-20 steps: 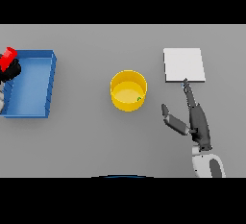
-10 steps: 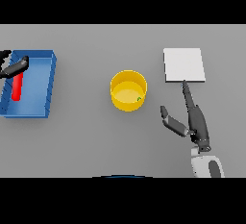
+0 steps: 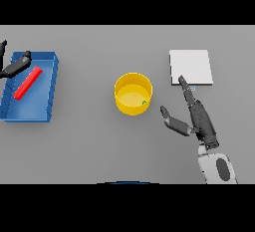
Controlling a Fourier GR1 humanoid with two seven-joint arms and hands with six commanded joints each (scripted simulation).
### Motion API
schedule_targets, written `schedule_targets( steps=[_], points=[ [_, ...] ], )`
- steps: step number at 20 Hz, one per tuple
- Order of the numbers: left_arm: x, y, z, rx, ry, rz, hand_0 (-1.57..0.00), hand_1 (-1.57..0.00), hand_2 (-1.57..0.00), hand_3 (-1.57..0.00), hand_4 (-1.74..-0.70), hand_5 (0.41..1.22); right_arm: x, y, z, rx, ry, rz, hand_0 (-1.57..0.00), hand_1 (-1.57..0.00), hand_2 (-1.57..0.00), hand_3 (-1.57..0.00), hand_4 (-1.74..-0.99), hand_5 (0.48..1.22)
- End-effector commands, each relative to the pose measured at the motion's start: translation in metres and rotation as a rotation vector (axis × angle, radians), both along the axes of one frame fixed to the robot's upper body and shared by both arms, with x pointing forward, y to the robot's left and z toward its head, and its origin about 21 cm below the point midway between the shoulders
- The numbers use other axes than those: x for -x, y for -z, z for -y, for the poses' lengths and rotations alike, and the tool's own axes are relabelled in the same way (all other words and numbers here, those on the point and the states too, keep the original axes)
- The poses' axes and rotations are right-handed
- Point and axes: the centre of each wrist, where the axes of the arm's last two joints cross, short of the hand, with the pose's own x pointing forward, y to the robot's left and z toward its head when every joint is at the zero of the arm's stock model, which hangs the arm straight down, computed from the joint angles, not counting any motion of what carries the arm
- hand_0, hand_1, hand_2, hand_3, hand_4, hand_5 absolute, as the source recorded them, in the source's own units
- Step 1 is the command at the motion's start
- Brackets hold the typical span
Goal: Pick up the red beaker and tilt it to pour out 1 green nut into yellow bowl. Pick up the yellow bowl and place it on the metallic measuring scale.
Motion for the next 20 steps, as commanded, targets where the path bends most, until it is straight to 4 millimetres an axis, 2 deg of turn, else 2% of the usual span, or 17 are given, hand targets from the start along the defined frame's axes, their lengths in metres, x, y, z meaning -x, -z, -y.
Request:
schedule_targets(
  steps=[1,4,6,10,12,15,16,20],
  points=[
    [-0.002,0.000,-0.002,0.002,-0.007,-0.001,-0.02,-0.02,-0.02,-0.02,-0.78,0.693,-0.007,-0.005,0.000,0.045,-0.028,0.003,0.00,0.00,0.00,0.00,-1.202,0.709],
    [0.000,0.003,0.000,0.013,0.007,-0.002,-0.01,-0.01,-0.01,-0.01,-0.79,0.707,-0.019,-0.014,-0.005,0.178,-0.142,-0.002,0.00,0.00,0.00,0.00,-1.255,0.700],
    [0.000,0.000,0.003,0.015,0.007,0.004,-0.01,0.00,0.00,0.00,-0.79,0.710,-0.030,-0.024,-0.009,0.337,-0.185,0.006,0.00,0.00,0.00,0.00,-1.278,0.683],
    [-0.003,0.002,0.002,0.013,0.004,-0.014,0.00,0.00,0.00,0.00,-0.79,0.712,-0.050,-0.040,-0.020,0.618,-0.341,0.070,0.00,0.00,0.00,0.00,-1.276,0.668],
    [-0.002,-0.002,-0.002,0.009,0.008,-0.003,0.00,0.00,0.00,0.00,-0.79,0.719,-0.058,-0.047,-0.026,0.699,-0.407,0.093,0.00,0.00,0.00,0.00,-1.270,0.664],
    [0.000,0.003,0.000,0.012,0.016,-0.010,0.00,0.00,0.00,0.00,-0.80,0.723,-0.072,-0.051,-0.039,0.762,-0.484,0.084,0.00,0.00,0.00,0.00,-1.273,0.656],
    [-0.002,0.004,0.004,0.009,0.013,-0.017,0.00,0.00,0.00,0.00,-0.80,0.723,-0.080,-0.052,-0.039,0.790,-0.490,0.078,0.00,0.00,0.00,0.00,-1.274,0.656],
    [-0.003,0.003,0.005,0.011,0.019,-0.015,0.00,0.00,0.00,0.00,-0.80,0.717,-0.090,-0.049,-0.053,0.870,-0.606,0.072,0.00,0.00,0.00,0.00,-1.269,0.683]
  ],
)
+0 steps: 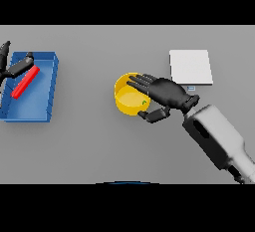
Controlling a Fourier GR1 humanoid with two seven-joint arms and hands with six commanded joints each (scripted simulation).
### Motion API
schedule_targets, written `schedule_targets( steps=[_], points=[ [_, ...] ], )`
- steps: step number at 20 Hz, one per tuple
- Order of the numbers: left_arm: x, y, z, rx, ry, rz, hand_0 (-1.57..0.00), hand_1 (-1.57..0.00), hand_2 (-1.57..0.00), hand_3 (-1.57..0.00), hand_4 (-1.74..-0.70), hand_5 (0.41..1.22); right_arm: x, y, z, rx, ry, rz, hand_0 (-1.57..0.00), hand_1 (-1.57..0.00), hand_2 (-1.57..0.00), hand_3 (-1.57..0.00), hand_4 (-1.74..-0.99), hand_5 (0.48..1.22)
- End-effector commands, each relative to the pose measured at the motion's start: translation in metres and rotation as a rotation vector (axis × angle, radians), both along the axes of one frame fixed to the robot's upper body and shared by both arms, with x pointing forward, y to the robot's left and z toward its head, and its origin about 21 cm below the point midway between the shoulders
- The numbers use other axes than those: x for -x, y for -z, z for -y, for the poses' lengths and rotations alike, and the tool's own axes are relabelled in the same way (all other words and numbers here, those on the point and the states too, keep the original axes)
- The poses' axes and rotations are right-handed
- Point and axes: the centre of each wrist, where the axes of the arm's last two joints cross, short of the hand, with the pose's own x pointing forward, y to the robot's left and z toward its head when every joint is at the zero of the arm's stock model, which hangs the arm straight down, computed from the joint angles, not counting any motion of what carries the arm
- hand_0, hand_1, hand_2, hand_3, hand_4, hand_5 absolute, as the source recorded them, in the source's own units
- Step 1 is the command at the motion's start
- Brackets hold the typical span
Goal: Pick up the red beaker and tilt it to pour out 1 green nut into yellow bowl. Pick up the yellow bowl and place it on the metallic measuring scale.
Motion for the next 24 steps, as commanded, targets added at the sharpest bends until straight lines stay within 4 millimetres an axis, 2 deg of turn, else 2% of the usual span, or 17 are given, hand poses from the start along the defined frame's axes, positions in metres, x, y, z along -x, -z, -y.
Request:
schedule_targets(
  steps=[1,4,6,11,14,16,19,21,22,23,24],
  points=[
    [0.000,0.003,-0.003,-0.003,-0.006,-0.004,0.00,0.00,0.00,0.00,-0.80,0.716,-0.003,0.001,-0.004,0.020,-0.017,-0.006,0.00,0.00,0.00,0.00,-1.261,0.685],
    [-0.002,-0.001,-0.002,0.000,-0.007,0.002,0.00,0.00,0.00,0.00,-0.79,0.723,-0.011,0.005,-0.018,0.063,-0.052,-0.040,0.00,0.00,0.00,0.00,-1.246,0.686],
    [-0.002,-0.003,-0.004,-0.002,-0.001,0.007,0.00,0.00,0.00,0.00,-0.80,0.729,-0.014,0.008,-0.019,0.085,-0.072,-0.061,0.00,0.00,0.00,0.00,-1.243,0.682],
    [-0.002,-0.003,-0.003,-0.002,0.005,0.004,0.00,0.00,0.00,0.00,-0.80,0.735,-0.020,0.020,-0.026,0.163,-0.093,-0.108,0.00,0.00,0.00,0.00,-1.288,0.671],
    [-0.002,-0.006,-0.008,-0.009,-0.008,0.010,0.00,0.00,0.00,0.00,-0.80,0.738,-0.022,0.018,-0.032,0.200,-0.105,-0.121,0.00,0.00,0.00,0.00,-1.303,0.674],
    [-0.003,-0.003,-0.003,-0.007,0.002,0.009,0.00,0.00,0.00,0.00,-0.80,0.735,-0.023,0.020,-0.035,0.237,-0.112,-0.130,0.00,0.00,0.00,0.00,-1.307,0.690],
    [-0.003,-0.005,-0.009,-0.008,-0.004,0.013,0.00,0.00,0.00,0.00,-0.79,0.729,-0.027,0.022,-0.038,0.264,-0.113,-0.129,0.00,0.00,0.00,-0.01,-1.308,0.729],
    [-0.004,-0.007,-0.007,-0.008,0.002,0.009,0.00,0.00,0.00,0.00,-0.79,0.725,-0.027,0.022,-0.045,0.287,-0.104,-0.122,-0.02,-0.04,-0.07,-0.09,-1.339,0.784],
    [-0.003,-0.007,-0.007,-0.006,0.006,0.016,0.00,0.00,0.00,0.00,-0.79,0.723,-0.027,0.021,-0.044,0.301,-0.109,-0.118,-0.09,-0.11,-0.13,-0.16,-1.362,0.820],
    [-0.003,-0.006,-0.006,-0.005,0.007,0.017,0.00,0.00,0.00,0.00,-0.79,0.722,-0.026,0.022,-0.044,0.302,-0.126,-0.116,-0.26,-0.24,-0.23,-0.25,-1.387,0.900],
    [-0.003,-0.005,-0.006,-0.003,0.002,0.011,0.00,0.00,0.00,0.00,-0.79,0.723,-0.025,0.026,-0.042,0.310,-0.129,-0.125,-0.51,-0.44,-0.39,-0.36,-1.425,0.964]
  ],
)
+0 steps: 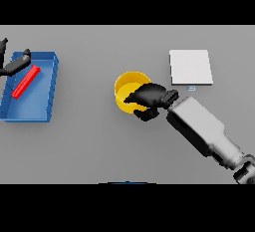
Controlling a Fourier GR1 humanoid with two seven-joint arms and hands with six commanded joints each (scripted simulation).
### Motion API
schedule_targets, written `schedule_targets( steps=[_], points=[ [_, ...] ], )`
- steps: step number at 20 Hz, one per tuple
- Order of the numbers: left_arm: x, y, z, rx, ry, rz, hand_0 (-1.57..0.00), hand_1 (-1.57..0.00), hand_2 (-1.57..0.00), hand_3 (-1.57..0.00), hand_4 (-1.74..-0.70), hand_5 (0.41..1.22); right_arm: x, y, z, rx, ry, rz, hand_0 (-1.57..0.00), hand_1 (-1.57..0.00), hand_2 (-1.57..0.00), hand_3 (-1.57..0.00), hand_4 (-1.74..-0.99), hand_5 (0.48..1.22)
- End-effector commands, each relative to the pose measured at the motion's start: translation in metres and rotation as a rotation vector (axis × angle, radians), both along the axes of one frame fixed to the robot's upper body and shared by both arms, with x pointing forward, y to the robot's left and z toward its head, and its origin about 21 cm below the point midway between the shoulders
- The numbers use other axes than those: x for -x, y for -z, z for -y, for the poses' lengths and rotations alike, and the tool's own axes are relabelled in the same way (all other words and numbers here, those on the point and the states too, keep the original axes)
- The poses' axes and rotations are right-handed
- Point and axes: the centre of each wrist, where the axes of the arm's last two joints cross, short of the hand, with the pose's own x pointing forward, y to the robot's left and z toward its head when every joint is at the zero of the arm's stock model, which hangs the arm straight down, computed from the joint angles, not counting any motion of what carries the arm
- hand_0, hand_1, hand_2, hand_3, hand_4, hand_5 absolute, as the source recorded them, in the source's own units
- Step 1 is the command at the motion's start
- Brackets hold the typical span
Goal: Pick up the red beaker and tilt it to pour out 1 green nut into yellow bowl. Pick up the yellow bowl and place it on the metallic measuring scale.
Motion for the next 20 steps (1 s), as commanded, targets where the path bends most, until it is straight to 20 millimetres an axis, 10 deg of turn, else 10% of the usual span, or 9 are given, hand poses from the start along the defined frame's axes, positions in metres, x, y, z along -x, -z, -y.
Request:
schedule_targets(
  steps=[1,6,11,20],
  points=[
    [0.000,0.001,-0.001,0.009,0.004,0.003,0.00,0.00,0.00,0.00,-0.80,0.725,0.001,-0.002,0.002,0.000,-0.005,-0.017,-0.72,-0.66,-0.62,-0.47,-1.488,1.016],
    [0.004,-0.004,-0.001,0.000,0.000,0.010,0.00,0.00,0.00,0.00,-0.80,0.727,0.000,-0.006,0.002,0.032,-0.004,-0.066,-1.29,-1.27,-1.26,-1.02,-1.649,1.154],
    [0.002,-0.004,0.000,0.007,-0.005,0.009,0.00,0.00,0.00,0.00,-0.81,0.724,0.004,-0.008,0.003,0.022,0.009,-0.052,-1.48,-1.47,-1.42,-1.18,-1.711,1.199],
    [0.004,-0.005,0.003,-0.008,-0.006,0.012,0.00,0.00,0.00,0.00,-0.80,0.719,0.000,-0.076,0.020,0.001,0.022,0.020,-1.56,-1.56,-1.53,-1.35,-1.728,1.218]
  ],
)
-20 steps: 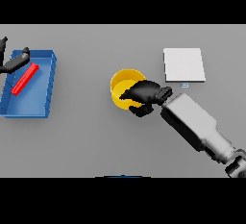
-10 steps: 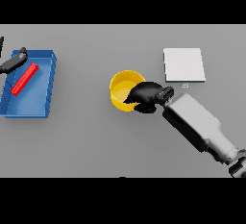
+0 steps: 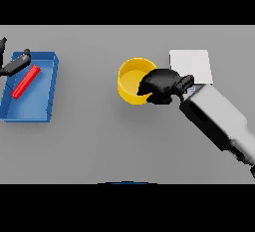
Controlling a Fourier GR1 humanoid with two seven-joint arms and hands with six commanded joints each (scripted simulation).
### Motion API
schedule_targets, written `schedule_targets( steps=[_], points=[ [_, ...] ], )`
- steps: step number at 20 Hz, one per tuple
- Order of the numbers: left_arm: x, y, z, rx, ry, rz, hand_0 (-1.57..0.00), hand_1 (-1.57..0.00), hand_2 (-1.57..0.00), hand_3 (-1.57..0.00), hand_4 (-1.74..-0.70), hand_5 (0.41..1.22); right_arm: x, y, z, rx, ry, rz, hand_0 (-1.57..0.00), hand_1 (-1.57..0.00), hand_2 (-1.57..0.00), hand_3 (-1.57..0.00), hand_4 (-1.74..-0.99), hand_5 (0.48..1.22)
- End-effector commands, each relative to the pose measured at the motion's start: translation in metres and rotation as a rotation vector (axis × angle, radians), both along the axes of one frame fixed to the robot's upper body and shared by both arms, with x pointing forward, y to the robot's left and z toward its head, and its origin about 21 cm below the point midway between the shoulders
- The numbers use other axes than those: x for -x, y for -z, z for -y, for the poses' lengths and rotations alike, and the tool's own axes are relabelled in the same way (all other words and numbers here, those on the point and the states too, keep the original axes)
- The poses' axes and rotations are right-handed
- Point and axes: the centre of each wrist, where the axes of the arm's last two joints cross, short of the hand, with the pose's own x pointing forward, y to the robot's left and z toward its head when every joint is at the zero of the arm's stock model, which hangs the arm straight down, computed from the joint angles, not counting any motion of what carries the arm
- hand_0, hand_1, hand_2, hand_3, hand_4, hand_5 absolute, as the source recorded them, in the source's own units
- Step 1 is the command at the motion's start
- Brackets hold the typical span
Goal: Pick up the red beaker and tilt it to pour out 1 green nut into yellow bowl. Pick up the yellow bowl and place it on the metallic measuring scale.
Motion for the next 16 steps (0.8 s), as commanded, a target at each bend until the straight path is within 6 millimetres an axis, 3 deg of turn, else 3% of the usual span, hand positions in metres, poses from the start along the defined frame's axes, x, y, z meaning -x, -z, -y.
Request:
schedule_targets(
  steps=[1,3,8,10,13,16],
  points=[
    [-0.002,-0.002,0.000,0.002,0.002,0.003,0.00,0.00,0.00,0.00,-0.80,0.720,-0.002,-0.007,0.004,0.008,0.015,0.015,-1.56,-1.56,-1.54,-1.34,-1.726,1.219],
    [0.000,-0.001,-0.001,0.000,0.005,-0.001,0.00,0.00,0.00,0.00,-0.80,0.723,0.001,-0.019,0.005,0.005,0.042,0.037,-1.56,-1.56,-1.55,-1.29,-1.723,1.219],
    [0.002,-0.005,-0.004,-0.011,0.015,0.009,0.00,0.00,0.00,0.00,-0.80,0.723,0.010,-0.029,0.029,0.006,0.051,0.064,-1.57,-1.57,-1.56,-1.24,-1.719,1.220],
    [0.003,-0.007,-0.006,0.002,0.014,0.018,0.00,0.00,0.00,0.00,-0.81,0.735,0.002,-0.041,0.039,0.010,0.071,0.117,-1.57,-1.57,-1.57,-1.32,-1.720,1.220],
    [0.002,-0.007,-0.006,-0.011,-0.003,0.008,0.00,0.00,0.00,0.00,-0.80,0.737,-0.012,-0.052,0.057,0.021,0.141,0.163,-1.57,-1.57,-1.57,-1.27,-1.719,1.221],
    [0.004,-0.015,-0.001,-0.019,-0.010,0.009,0.00,0.00,0.00,0.00,-0.81,0.739,-0.026,-0.046,0.075,0.016,0.228,0.170,-1.57,-1.57,-1.57,-1.23,-1.720,1.221]
  ],
)
